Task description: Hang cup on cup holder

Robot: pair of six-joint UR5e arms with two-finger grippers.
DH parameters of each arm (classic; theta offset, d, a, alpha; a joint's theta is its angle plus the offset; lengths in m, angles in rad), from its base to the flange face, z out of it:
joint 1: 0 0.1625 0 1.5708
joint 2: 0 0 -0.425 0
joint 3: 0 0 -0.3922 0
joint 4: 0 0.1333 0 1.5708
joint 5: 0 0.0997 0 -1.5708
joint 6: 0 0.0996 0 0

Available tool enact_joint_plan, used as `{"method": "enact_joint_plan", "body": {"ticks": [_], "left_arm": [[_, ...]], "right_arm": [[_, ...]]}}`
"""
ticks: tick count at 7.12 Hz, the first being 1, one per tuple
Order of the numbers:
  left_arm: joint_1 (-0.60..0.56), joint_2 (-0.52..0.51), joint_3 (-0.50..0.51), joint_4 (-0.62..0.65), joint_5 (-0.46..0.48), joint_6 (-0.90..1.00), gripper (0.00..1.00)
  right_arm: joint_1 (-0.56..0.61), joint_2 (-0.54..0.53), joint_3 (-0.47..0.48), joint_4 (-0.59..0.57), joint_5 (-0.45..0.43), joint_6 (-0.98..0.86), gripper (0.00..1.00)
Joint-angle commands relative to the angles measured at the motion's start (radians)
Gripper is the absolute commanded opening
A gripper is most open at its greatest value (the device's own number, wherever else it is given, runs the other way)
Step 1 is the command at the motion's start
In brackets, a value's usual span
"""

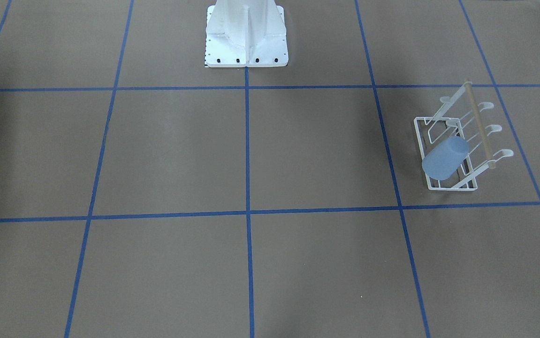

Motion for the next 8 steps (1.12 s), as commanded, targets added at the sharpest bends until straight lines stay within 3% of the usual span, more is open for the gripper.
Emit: {"method": "enact_joint_plan", "body": {"ticks": [1,8], "left_arm": [[-0.001,0.008,0.006,-0.003,-0.003,0.0,0.99],[0.001,0.002,0.031,0.007,-0.003,0.0,0.99]], "right_arm": [[0.0,0.002,-0.002,0.0,0.001,0.013,1.0],[0.0,0.002,-0.014,-0.002,0.007,0.034,1.0]]}}
